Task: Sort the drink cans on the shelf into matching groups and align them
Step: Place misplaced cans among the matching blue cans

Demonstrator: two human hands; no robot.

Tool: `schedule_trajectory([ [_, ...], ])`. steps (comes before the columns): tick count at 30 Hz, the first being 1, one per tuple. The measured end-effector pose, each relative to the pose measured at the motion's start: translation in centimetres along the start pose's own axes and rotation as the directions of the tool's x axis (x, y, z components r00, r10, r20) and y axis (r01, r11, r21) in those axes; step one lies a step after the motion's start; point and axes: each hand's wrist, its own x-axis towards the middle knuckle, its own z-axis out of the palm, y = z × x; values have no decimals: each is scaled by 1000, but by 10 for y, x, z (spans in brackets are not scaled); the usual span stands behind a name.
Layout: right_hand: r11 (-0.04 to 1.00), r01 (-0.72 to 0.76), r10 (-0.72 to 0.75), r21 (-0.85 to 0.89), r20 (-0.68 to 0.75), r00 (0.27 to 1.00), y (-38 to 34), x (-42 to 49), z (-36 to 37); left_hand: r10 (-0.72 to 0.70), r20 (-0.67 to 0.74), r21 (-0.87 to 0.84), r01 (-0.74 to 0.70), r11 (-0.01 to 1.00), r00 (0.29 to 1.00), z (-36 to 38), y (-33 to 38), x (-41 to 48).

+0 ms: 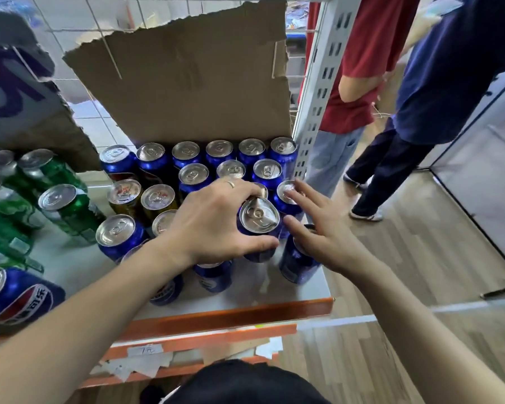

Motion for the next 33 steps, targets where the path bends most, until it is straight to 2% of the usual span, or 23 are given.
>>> schedule_trajectory([
  [6, 1000, -13, 15, 15, -166, 986, 3, -1, 15, 31, 10, 22, -31, 999, 999, 16, -5, -2],
  [13, 999, 15, -5, 51, -193, 981, 6, -3, 15, 49, 6, 99, -50, 994, 999, 35, -4, -11],
  [19, 997, -11, 25, 74, -189, 982, 4, -4, 16, 3, 18, 188, -6, 982, 1000, 39, -2, -14],
  [21, 979, -54, 94, 196, -201, 975, -1, -6, 16, -18, 27, 190, 12, 982, 999, 38, 0, -18],
  [22, 942, -88, 159, 325, -197, 967, -4, -8, 15, -26, 17, 189, 22, 982, 1000, 37, 0, -23],
  [24, 776, -150, 302, 612, -153, 941, -8, -19, 14, -46, -33, 189, 51, 981, 998, 33, 0, -41],
  [25, 719, -173, 341, 673, -124, 932, -7, -26, 13, -62, -66, 197, 73, 978, 996, 30, 0, -53],
  [26, 720, -198, 343, 665, -93, 935, -6, -35, 12, -79, -98, 209, 99, 973, 992, 27, -1, -66],
  [30, 879, -236, 265, 414, -14, 964, 4, -68, 16, -180, -134, 305, 213, 928, 975, 29, -1, -103],
  [33, 918, -226, 258, 325, -57, 965, 10, -72, 24, -209, -137, 350, 245, 904, 968, 36, 0, -107],
])
